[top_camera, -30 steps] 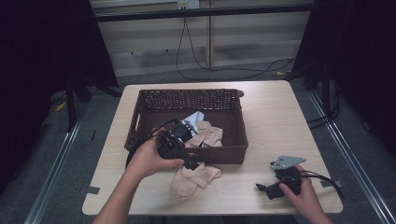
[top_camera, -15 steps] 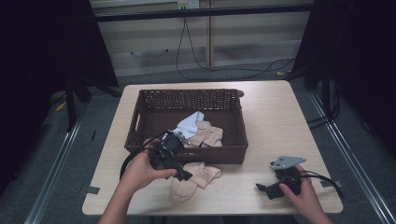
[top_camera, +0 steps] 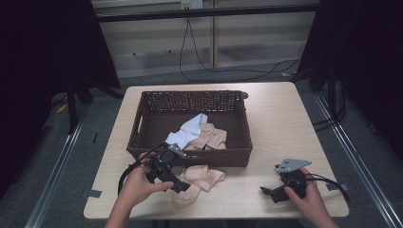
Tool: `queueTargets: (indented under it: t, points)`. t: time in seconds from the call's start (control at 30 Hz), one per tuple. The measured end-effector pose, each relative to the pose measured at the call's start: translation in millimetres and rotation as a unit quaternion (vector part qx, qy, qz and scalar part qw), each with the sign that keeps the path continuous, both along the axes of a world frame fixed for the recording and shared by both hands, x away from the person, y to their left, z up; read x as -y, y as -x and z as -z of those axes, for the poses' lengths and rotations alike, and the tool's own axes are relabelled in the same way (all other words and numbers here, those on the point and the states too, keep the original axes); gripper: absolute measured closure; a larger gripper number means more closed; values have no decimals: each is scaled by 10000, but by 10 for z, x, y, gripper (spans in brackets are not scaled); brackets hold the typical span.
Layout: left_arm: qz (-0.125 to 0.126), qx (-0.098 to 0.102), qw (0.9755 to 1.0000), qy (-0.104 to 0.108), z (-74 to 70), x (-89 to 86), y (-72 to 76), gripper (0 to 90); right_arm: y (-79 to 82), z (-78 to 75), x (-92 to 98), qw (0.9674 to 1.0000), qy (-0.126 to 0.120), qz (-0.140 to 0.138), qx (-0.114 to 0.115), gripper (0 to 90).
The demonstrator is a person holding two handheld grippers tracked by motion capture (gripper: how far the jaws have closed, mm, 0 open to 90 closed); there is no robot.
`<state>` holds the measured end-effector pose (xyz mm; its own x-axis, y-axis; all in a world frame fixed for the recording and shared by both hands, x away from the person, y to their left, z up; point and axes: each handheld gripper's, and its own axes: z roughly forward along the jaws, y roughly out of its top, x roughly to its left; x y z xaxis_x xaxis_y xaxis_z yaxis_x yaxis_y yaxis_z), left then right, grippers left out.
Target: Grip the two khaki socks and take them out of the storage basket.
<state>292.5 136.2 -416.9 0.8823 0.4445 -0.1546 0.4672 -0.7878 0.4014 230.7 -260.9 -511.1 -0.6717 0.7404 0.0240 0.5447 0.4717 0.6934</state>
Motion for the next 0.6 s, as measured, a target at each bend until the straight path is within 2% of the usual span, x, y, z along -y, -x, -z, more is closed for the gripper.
queueTargets:
  t: [0.27, 0.4, 0.47, 0.6]
  points:
    - [14, 173, 9998, -80, 206, -58, 65, 44, 0, 0, 0, 10000, -1, 1, -1, 0]
    - [50, 167, 9998, -111, 327, -108, 87, 36, 0, 0, 0, 10000, -1, 2, -1, 0]
    - [23, 226, 9997, -41, 380, -141, 100, 36, 0, 0, 0, 10000, -1, 2, 1, 0]
    - [-84, 209, 9997, 35, 475, -176, 116, 36, 0, 0, 0, 10000, -1, 2, 0, 0]
